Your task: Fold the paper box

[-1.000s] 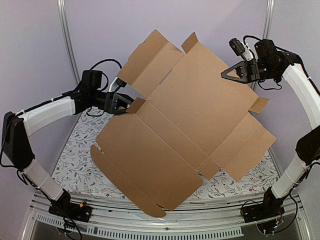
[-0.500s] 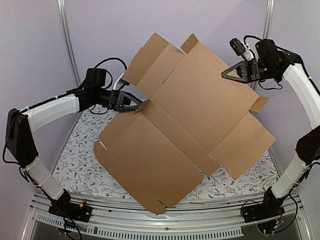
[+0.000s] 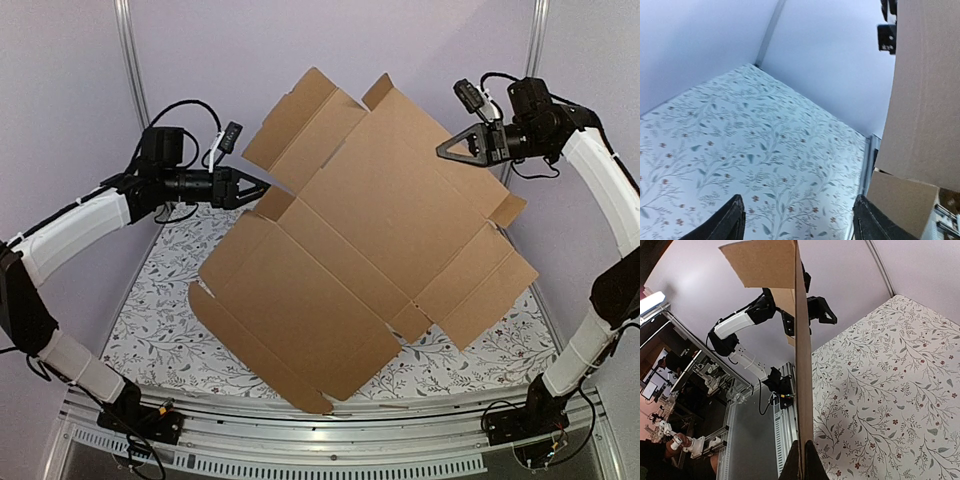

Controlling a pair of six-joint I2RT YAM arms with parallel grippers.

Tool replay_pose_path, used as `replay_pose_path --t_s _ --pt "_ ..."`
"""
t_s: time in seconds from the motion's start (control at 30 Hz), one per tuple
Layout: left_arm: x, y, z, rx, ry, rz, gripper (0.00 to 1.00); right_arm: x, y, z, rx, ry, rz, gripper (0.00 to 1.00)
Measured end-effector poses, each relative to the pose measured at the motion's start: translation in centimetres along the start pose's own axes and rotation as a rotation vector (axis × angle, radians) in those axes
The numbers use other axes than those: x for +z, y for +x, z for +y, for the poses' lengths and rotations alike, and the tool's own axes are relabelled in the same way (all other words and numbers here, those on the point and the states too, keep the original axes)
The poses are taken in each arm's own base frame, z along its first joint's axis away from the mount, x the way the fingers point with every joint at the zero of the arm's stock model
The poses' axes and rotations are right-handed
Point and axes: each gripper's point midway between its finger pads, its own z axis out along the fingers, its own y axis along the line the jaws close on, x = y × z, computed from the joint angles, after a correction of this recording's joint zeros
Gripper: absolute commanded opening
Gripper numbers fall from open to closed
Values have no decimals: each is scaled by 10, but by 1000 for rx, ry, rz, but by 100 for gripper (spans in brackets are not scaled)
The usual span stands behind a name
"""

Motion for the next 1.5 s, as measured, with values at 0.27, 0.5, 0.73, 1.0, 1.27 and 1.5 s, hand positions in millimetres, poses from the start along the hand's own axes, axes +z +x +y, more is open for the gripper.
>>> replay_pose_path --t_s 0.27,0.5,0.73,1.0,1.27,1.5 --pt "-42 -17 34 91 -352 -107 73 7 14 -112 259 79 3 0" --pt "13 18 62 62 -363 21 72 -2 65 -242 594 180 -2 0" --pt "102 56 144 15 -426 182 71 -27 140 -312 862 299 3 25" --pt "161 118 175 -24 -349 334 75 -55 206 -308 907 614 148 65" --pt "193 133 179 -29 -292 359 72 -103 142 -243 528 843 116 66" --pt "218 157 169 -19 -236 408 65 -77 184 -223 424 747 281 65"
